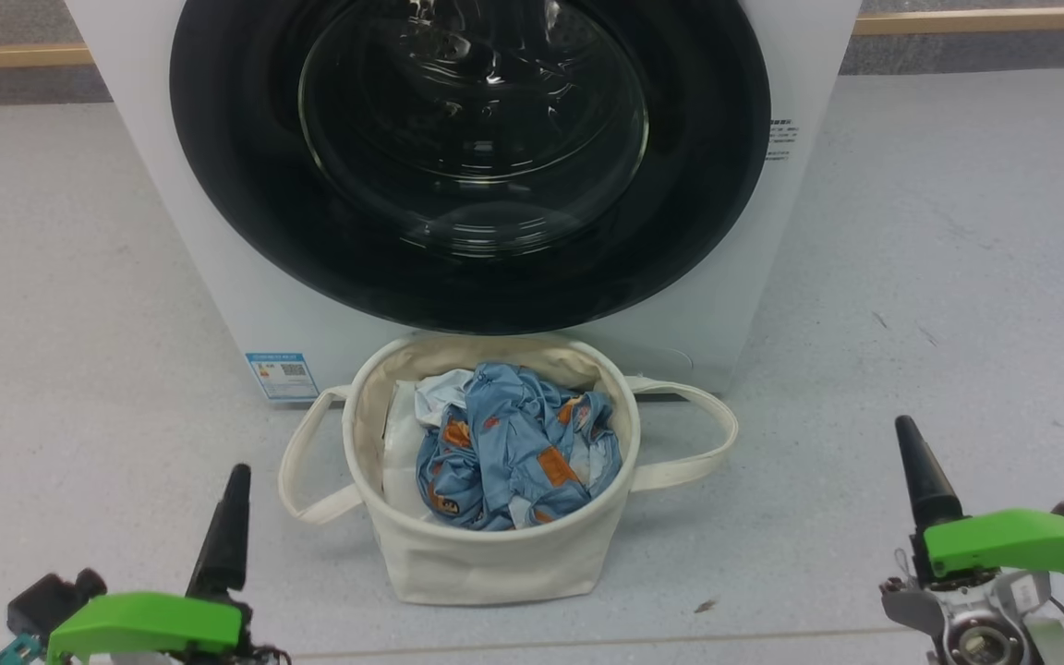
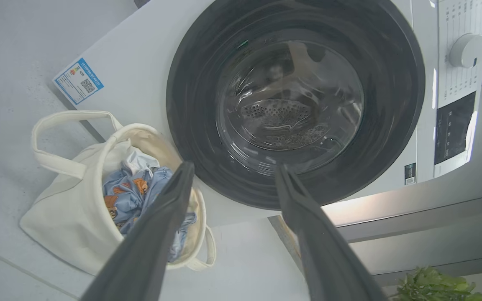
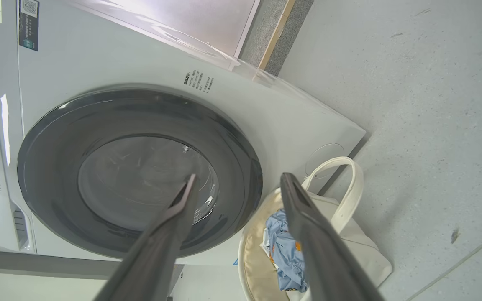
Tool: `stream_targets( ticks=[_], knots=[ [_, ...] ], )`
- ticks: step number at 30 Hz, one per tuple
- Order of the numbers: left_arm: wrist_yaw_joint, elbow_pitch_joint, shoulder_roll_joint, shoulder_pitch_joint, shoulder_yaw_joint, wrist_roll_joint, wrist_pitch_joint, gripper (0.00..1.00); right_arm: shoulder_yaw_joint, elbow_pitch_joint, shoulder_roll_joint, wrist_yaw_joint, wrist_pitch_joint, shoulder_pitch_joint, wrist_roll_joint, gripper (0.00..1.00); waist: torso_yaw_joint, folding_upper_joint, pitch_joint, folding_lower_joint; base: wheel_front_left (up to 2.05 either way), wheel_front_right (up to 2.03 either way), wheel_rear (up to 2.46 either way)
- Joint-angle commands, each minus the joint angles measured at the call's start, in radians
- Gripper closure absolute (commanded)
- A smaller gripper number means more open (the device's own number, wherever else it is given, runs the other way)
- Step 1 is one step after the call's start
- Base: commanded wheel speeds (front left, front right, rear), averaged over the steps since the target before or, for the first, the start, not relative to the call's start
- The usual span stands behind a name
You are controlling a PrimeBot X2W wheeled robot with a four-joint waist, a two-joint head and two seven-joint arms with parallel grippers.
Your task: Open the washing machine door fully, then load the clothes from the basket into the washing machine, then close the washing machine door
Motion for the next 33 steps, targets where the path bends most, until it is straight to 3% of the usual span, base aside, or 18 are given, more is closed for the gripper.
stream_targets(
  ticks=[1, 12, 33],
  knots=[
    [0.010, -0.034, 0.028, -0.059, 0.003, 0.044, -0.015, 0.00, 0.018, -0.042, -0.023, 0.000, -0.014, -0.061, -0.034, 0.00, 0.001, 0.0000, 0.000, 0.0000, 0.00, 0.00, 0.00],
    [0.050, -0.040, 0.046, -0.066, -0.019, 0.221, -0.045, 0.00, 0.062, -0.064, -0.055, 0.000, -0.043, -0.068, -0.190, 0.00, 0.010, 0.0000, 0.000, 0.0000, 0.00, 0.00, 0.00],
    [0.065, 0.007, 0.078, -0.106, -0.037, 0.427, -0.109, 0.00, 0.147, -0.102, -0.118, 0.000, -0.108, -0.082, -0.416, 0.00, 0.028, 0.0000, -0.006, 0.0000, 0.00, 0.00, 0.00]
  ],
)
